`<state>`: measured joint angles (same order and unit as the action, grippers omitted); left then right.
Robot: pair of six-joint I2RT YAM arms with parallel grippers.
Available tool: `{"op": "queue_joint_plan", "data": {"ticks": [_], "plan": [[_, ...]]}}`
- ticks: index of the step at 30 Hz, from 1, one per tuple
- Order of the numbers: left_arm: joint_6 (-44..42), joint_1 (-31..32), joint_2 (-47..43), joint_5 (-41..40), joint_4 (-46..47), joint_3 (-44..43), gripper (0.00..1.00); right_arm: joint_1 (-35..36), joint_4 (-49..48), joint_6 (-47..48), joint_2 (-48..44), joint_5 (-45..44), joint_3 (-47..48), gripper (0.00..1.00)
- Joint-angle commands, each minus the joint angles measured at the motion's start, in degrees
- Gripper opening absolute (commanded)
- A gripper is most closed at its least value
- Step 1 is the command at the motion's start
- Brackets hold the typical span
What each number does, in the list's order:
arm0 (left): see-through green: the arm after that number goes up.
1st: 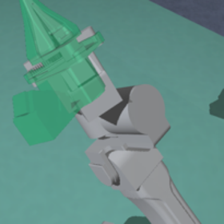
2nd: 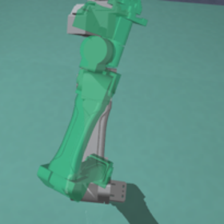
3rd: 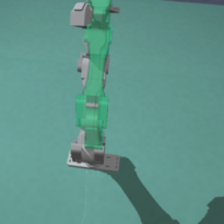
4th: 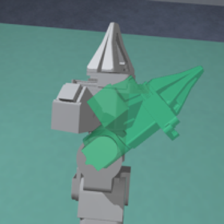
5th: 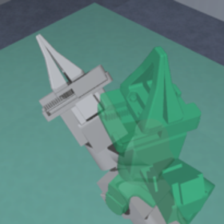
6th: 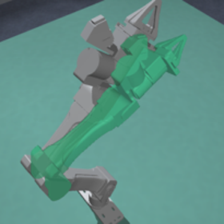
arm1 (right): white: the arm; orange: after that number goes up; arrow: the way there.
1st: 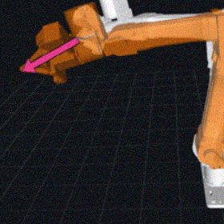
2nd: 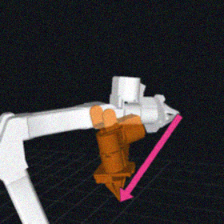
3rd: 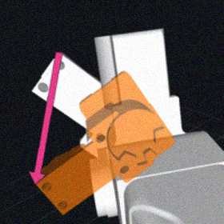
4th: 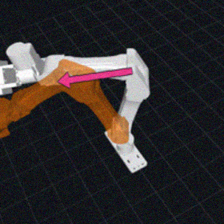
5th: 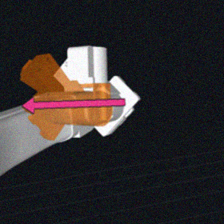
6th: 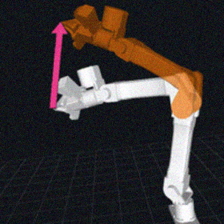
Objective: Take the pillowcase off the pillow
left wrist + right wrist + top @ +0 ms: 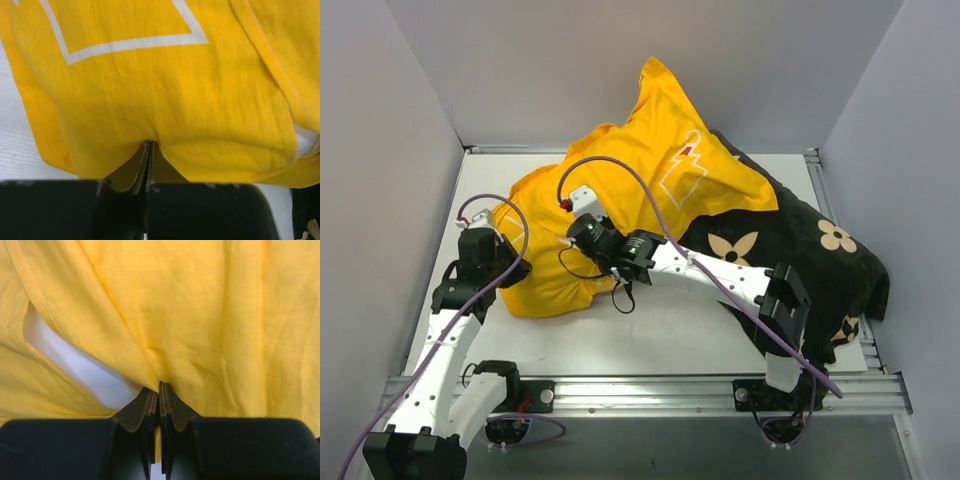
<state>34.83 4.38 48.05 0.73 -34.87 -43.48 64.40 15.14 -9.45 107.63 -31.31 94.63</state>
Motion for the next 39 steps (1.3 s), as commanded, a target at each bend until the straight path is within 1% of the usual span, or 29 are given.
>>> {"op": "queue_joint_plan", "data": {"ticks": [1,2,4,5,8,10,12,16,19,20,22,23,24,26,28,30,31,32,33,34,37,39], "plan": [[-4.4,-0.2,0.3,1.7,-0.7,-2.7,0.0,-4.5,-1.1,-6.1,-6.5,7.1,-2.3,0.0],[-7.0,-0.3,1.4,2.3,0.1,-3.7,0.0,-6.2,-2.6,-6.7,-6.9,10.4,-4.7,0.0],[-9.5,-0.4,4.8,0.2,-1.0,-7.6,0.0,-8.0,-5.5,-9.8,-7.3,19.3,-5.9,0.0],[-10.5,-0.5,9.4,-1.8,-2.7,-13.3,0.0,-8.6,-6.1,-10.7,-7.1,22.0,-5.6,0.0],[-9.8,-1.0,16.1,-1.7,-2.4,-20.7,0.0,-9.4,-7.1,-12.0,-6.1,25.7,-3.4,0.0],[-9.4,-1.1,19.0,-1.3,-1.0,-23.6,0.0,-9.5,-8.2,-12.7,-5.7,27.2,-2.6,0.0],[-9.1,-1.7,24.0,-0.7,-0.4,-27.6,0.0,-9.9,-9.3,-13.3,-5.1,30.2,-0.9,0.0],[-9.1,-3.1,33.6,4.0,0.2,-34.0,0.0,-11.4,-10.2,-14.3,-1.5,33.7,5.1,0.0],[-8.6,-3.2,34.0,7.6,-0.3,-36.3,0.0,-13.9,-9.7,-16.0,1.3,37.4,10.6,0.0],[-8.4,-3.1,33.3,8.1,-0.3,-36.3,0.07,-14.6,-9.5,-16.6,1.9,38.6,12.0,0.0],[-7.7,-2.8,29.6,8.4,0.1,-34.3,0.33,-15.5,-8.8,-16.8,2.8,39.6,13.9,0.0],[-6.8,-2.6,28.0,8.9,0.3,-33.1,0.56,-15.5,-8.4,-16.4,2.9,39.4,14.2,0.0],[-6.3,-2.0,26.2,9.3,0.9,-31.9,0.64,-15.6,-7.8,-16.3,3.0,39.0,14.2,0.0],[-3.9,-0.9,20.8,8.6,1.8,-27.7,0.75,-15.6,-7.8,-16.8,2.9,38.6,13.0,0.0],[-2.2,1.2,16.0,8.1,2.7,-24.1,0.79,-15.5,-8.1,-17.1,3.2,38.4,12.4,0.0],[0.6,3.5,14.0,6.0,3.7,-22.0,0.81,-15.4,-8.3,-17.3,3.6,38.2,11.9,0.0],[2.2,6.4,13.3,4.7,3.7,-21.0,0.82,-15.4,-8.3,-17.3,3.7,37.9,11.9,0.0],[2.8,8.5,13.3,0.7,3.6,-20.4,0.82,-15.4,-8.3,-17.4,3.8,37.8,11.9,0.0],[3.4,10.1,13.6,-0.5,3.4,-20.1,0.82,-15.4,-8.4,-17.5,3.9,37.7,11.9,0.0],[5.2,12.5,14.0,-3.9,3.1,-19.9,0.82,-15.4,-8.4,-17.6,4.0,37.6,11.9,0.0],[8.3,13.5,14.1,-8.3,4.6,-18.0,0.82,-15.1,-8.3,-17.4,3.7,37.0,11.3,0.0],[9.6,13.8,13.6,-11.3,7.3,-15.9,0.83,-14.9,-8.2,-17.2,3.5,36.1,10.2,0.0]]}}
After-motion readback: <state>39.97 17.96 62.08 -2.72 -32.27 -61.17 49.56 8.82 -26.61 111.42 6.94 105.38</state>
